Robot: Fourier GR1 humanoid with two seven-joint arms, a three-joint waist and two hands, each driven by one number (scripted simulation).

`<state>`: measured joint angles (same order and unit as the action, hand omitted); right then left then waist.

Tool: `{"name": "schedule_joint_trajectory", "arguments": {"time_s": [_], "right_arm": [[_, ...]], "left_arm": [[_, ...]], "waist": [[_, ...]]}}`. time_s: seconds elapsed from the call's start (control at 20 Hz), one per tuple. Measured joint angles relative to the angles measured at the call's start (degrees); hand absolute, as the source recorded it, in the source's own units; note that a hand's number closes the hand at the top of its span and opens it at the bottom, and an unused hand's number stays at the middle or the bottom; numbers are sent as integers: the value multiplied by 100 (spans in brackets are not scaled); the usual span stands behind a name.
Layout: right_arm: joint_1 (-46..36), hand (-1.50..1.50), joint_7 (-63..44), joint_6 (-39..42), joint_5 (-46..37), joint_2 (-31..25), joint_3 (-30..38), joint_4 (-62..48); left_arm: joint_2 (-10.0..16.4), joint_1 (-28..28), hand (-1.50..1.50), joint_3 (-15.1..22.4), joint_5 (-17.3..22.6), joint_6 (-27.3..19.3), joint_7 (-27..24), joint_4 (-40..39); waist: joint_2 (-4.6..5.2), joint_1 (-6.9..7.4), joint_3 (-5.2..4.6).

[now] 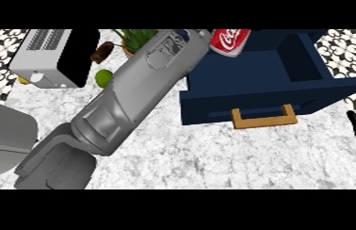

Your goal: Pick up the can, place it into the drawer and close the drawer

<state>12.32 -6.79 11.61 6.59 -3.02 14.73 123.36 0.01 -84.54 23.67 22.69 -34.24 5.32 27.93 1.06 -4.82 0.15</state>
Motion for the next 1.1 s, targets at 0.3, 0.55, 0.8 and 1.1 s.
{"name": "schedule_joint_trajectory", "arguments": {"time_s": [0.3, 0.55, 0.8, 1.1], "right_arm": [[-194, -150, -62, -65, -93, 2, -74, -35], [-317, -150, -18, -78, -122, -10, -72, -176], [-466, -150, -80, -124, -143, -24, -99, -155], [-559, -150, -50, -88, -181, -92, -104, -218]], "left_arm": [[0, 37, 150, 369, 206, -172, -306, -309], [-1, 62, 150, 630, 335, -210, -455, -517], [-1, 27, -150, 824, 415, -285, -608, -694], [0, 121, -150, 973, 562, -531, -671, -824]], "waist": [[29, -83, 1], [44, -118, 2], [69, -193, 3], [80, -252, 4]]}}
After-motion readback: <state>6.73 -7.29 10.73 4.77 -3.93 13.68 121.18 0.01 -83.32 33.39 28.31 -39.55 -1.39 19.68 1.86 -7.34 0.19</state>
